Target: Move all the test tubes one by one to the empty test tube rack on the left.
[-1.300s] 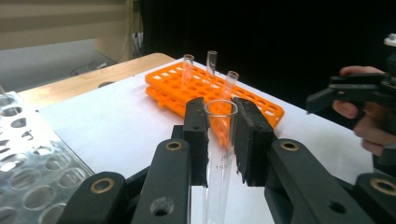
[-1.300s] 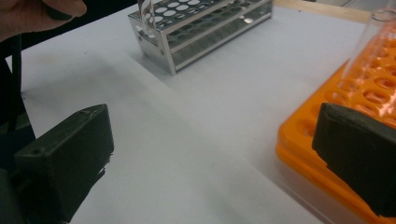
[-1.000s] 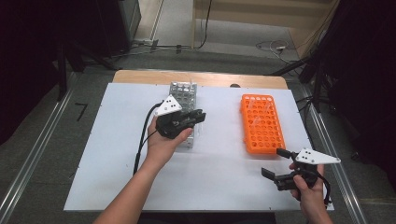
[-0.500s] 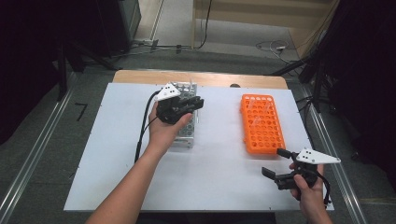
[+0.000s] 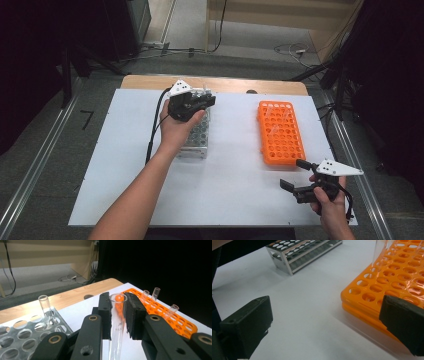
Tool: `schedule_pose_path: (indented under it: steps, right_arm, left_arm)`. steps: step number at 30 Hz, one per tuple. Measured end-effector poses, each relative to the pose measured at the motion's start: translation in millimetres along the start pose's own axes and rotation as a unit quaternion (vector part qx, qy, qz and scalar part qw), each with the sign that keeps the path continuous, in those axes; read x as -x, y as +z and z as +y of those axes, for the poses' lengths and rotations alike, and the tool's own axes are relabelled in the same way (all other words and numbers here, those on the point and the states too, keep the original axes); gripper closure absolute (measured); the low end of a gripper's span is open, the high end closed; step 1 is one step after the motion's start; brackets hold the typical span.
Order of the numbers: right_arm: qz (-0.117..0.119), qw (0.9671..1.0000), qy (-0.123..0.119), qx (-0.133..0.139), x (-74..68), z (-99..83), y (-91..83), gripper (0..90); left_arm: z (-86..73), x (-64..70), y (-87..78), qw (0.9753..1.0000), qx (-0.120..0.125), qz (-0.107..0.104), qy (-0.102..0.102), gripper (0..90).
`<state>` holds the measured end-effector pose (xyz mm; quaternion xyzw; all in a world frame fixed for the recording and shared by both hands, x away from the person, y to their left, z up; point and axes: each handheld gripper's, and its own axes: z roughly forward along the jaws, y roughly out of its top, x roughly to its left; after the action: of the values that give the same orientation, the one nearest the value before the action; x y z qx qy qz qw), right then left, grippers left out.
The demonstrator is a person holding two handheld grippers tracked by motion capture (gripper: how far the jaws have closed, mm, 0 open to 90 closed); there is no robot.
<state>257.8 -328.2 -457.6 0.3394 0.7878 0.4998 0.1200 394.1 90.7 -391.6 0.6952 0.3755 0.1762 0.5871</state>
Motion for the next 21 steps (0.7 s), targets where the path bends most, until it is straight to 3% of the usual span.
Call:
schedule_pose_path:
  steps: [5, 21]
  right_arm:
    - [-0.001, 1.0, 0.0, -0.003, -0.3, -0.1, 1.0, 0.0]
    - [-0.003, 0.9999, 0.015, -0.008, 2.1, -0.3, 0.8, 0.0]
  left_arm:
    - [5.2, -7.5, 6.9, 0.9998, -0.002, 0.015, 0.013, 76.2]
    - [16.3, -35.7, 22.4, 0.9989, 0.006, 0.044, -0.016, 76.2]
